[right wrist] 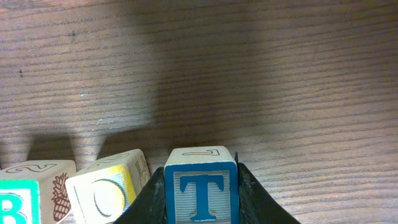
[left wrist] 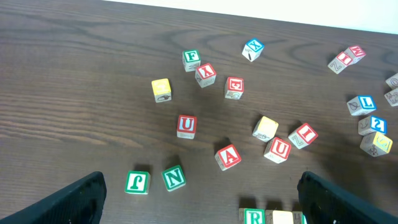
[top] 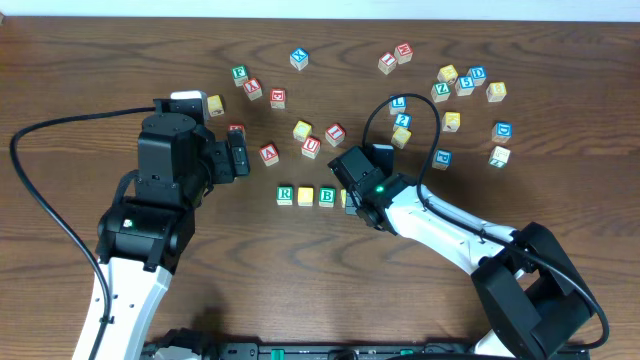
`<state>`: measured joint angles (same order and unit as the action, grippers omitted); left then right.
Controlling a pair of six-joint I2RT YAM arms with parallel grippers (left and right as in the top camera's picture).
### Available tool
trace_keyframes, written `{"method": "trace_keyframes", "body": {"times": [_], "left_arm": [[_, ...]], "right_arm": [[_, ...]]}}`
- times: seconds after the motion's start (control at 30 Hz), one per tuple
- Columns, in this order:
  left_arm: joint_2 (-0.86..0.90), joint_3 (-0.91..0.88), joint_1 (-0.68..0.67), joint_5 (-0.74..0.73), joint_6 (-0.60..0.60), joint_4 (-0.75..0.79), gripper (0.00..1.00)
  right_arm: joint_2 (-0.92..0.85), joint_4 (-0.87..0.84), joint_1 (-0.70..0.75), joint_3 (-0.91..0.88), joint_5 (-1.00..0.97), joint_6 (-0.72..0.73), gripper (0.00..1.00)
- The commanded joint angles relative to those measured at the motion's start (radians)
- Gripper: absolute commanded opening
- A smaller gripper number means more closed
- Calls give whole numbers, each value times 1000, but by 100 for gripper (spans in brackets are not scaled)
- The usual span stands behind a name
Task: Spell out ROBOT
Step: 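Lower the blue T block onto the table right of the yellow O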
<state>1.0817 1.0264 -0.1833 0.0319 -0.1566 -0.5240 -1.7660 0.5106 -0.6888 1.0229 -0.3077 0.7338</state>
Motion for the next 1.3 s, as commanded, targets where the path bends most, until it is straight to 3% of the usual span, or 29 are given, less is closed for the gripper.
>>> {"method": "trace_keyframes", "body": {"times": [0.0, 0.87, 0.9, 0.93, 1.03, 1.27], "left_arm": [[-4, 3, 3, 5, 3, 1, 96], [-4, 3, 3, 5, 3, 1, 96], [-4, 3, 3, 5, 3, 1, 96], [-4, 3, 3, 5, 3, 1, 97], [-4, 3, 3, 5, 3, 1, 96], [-4, 3, 3, 5, 3, 1, 96]], "right_arm": [[-9, -2, -5, -6, -22, -17, 5], [-61, -40, -6, -6, 14, -25, 9], [-61, -40, -6, -6, 14, -25, 11], [-61, -40, -6, -6, 15, -25, 23], [-61, -39, -6, -6, 15, -25, 37], [-61, -38, -6, -6, 15, -25, 35]]}}
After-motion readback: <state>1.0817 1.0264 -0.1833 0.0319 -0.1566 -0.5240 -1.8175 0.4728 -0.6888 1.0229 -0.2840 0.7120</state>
